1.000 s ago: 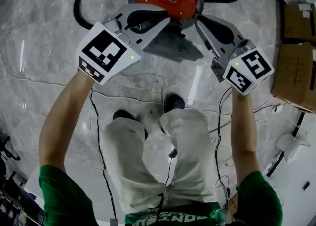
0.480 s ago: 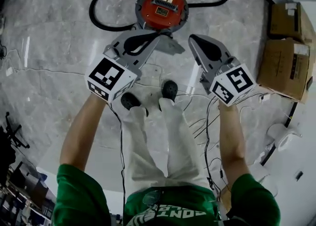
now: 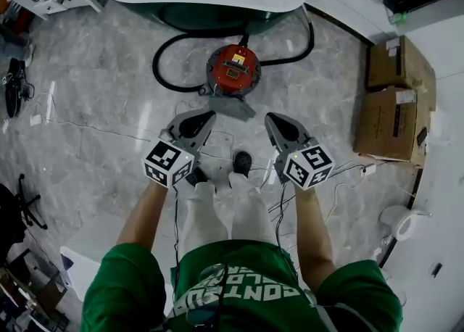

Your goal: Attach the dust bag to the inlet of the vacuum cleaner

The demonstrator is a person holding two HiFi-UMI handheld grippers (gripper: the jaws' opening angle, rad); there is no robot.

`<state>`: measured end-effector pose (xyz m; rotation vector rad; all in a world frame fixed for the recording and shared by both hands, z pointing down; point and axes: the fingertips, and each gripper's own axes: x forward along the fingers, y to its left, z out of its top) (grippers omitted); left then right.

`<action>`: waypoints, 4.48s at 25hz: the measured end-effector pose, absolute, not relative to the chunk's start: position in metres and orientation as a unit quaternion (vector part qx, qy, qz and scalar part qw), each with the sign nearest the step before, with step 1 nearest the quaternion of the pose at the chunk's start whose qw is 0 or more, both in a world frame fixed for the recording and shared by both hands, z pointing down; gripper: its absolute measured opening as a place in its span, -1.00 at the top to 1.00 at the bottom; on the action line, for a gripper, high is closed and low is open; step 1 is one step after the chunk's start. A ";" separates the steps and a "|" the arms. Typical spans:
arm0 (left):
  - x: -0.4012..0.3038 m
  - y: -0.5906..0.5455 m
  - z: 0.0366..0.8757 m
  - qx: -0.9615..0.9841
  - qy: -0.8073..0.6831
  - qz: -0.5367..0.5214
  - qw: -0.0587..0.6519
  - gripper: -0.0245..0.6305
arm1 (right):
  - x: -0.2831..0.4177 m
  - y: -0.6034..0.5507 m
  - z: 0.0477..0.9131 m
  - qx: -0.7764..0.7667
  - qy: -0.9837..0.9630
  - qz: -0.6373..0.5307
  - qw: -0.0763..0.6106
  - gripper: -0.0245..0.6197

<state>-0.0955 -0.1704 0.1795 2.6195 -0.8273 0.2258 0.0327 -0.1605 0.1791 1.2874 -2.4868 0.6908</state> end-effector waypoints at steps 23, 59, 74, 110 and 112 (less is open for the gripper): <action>-0.179 -0.105 0.026 0.906 -0.396 -0.010 0.150 0.91 | -0.059 -0.107 0.015 0.463 -0.869 0.137 0.105 0.90; 0.087 -0.036 -0.003 0.890 -0.438 -0.006 0.125 0.91 | 0.187 -0.050 -0.003 0.427 -0.895 0.060 0.117 0.90; 0.125 -0.008 -0.011 0.897 -0.427 -0.001 0.113 0.91 | 0.229 -0.021 -0.007 0.445 -0.889 0.062 0.091 0.90; 0.108 0.066 0.000 0.882 -0.453 -0.015 0.127 0.91 | 0.217 0.048 0.003 0.435 -0.895 0.055 0.087 0.90; 0.110 0.067 -0.002 0.882 -0.453 -0.014 0.126 0.91 | 0.218 0.049 0.002 0.434 -0.895 0.056 0.086 0.90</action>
